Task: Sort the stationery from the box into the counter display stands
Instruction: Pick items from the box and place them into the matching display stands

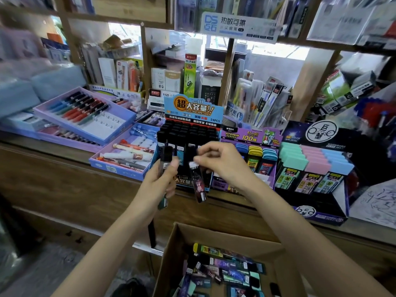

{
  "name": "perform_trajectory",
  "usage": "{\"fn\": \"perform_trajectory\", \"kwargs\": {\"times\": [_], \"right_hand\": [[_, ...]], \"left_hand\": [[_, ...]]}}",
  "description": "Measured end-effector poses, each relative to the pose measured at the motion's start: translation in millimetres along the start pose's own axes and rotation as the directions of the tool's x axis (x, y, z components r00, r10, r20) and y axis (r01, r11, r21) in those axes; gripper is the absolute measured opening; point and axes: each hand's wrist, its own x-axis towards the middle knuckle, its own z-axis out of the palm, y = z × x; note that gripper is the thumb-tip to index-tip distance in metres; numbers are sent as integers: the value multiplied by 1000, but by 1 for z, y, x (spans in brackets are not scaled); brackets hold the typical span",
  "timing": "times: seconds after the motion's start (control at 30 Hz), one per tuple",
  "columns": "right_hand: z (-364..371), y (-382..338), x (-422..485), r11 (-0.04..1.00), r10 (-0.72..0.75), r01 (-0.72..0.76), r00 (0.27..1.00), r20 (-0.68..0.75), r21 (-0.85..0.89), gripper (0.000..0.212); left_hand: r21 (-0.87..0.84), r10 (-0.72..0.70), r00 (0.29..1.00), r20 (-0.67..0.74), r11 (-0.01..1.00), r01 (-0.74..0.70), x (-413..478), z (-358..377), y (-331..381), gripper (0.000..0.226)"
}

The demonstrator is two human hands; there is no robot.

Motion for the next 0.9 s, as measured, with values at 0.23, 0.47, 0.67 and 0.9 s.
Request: {"fn": "perform_trajectory", "kwargs": {"times": [0.23,0.47,0.67,0.9], "right_hand": [[-2,9,36,997,15,-38,952,-306,-68,8],[14,23,49,994,6,-39,948,-318,-100,9],[19,23,55,998,52,-60,959,-279,-22,17],[30,31,58,976,129,-172,951,-280,-136,14]], "left_hand": [[-251,-138,990,-12,959,131,-4,-19,-16,13],[28,9,999,32,1000,-10,-6,-35,-27,10],[72,34,999,33,997,-37,-5,-35,-32,10],[79,74,996,42,994,-77,-1,-26,-29,11]]}}
